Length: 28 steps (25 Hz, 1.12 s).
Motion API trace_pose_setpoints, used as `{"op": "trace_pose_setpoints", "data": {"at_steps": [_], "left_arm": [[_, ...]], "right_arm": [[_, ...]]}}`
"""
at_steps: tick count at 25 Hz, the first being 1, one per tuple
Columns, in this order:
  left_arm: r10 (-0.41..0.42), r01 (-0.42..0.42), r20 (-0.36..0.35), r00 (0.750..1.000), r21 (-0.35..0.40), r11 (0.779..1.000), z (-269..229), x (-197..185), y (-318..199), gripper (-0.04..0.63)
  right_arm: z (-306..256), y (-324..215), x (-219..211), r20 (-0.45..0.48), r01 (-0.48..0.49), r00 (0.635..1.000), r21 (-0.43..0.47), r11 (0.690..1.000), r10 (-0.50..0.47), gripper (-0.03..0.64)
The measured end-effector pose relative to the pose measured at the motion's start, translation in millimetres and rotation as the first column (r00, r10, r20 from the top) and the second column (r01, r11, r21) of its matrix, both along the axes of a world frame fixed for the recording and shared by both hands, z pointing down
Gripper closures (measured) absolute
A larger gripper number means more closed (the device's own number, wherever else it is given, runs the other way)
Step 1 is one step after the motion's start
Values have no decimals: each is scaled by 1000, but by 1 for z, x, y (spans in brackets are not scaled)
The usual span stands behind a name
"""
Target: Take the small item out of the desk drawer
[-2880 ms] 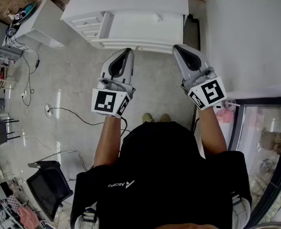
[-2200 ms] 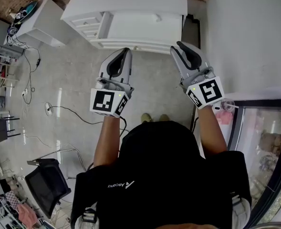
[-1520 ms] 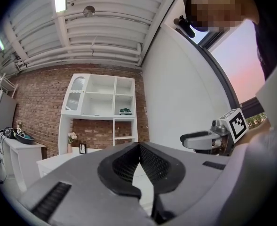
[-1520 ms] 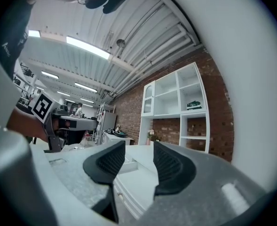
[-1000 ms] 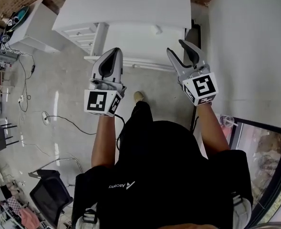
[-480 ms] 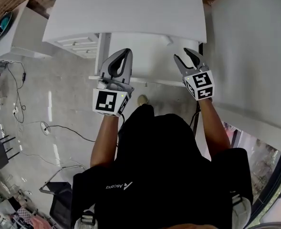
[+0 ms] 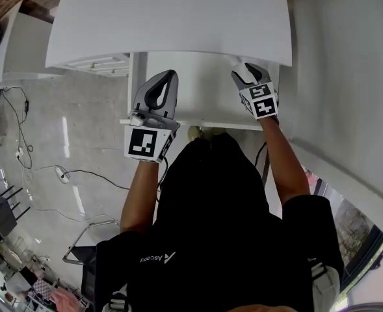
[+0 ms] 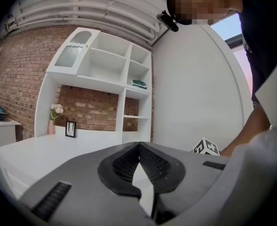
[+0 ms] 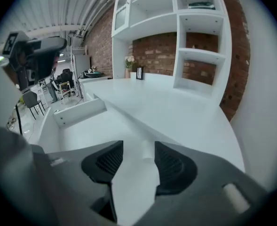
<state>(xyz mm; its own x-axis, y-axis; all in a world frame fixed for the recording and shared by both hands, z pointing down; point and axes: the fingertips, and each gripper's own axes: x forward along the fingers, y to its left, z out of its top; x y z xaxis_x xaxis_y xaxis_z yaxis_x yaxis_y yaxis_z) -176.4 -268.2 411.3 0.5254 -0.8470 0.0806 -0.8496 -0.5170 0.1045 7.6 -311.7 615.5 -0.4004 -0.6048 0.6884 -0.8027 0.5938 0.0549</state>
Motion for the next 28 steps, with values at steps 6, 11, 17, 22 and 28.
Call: {"op": "trace_pose_setpoints", "data": {"at_steps": [6, 11, 17, 22, 28], "left_arm": [[-15, 16, 16, 1000, -57, 998, 34, 2, -23, 597], [-36, 39, 29, 999, -101, 994, 52, 0, -25, 597], [-60, 65, 40, 997, -136, 989, 66, -1, -30, 597], [-70, 77, 52, 996, -153, 985, 71, -5, -28, 597], [-79, 85, 51, 996, -152, 985, 71, -6, -22, 597]], "right_arm": [[66, -28, 8, -47, -1, 999, -87, 996, -3, 410], [95, -39, 6, -47, -7, 999, -116, 993, 2, 402], [111, -53, 3, -54, 6, 998, -131, 991, -13, 400], [117, -57, 4, -67, 10, 998, -125, 992, -18, 412], [114, -48, 2, -71, 43, 996, -133, 990, -53, 449]]}}
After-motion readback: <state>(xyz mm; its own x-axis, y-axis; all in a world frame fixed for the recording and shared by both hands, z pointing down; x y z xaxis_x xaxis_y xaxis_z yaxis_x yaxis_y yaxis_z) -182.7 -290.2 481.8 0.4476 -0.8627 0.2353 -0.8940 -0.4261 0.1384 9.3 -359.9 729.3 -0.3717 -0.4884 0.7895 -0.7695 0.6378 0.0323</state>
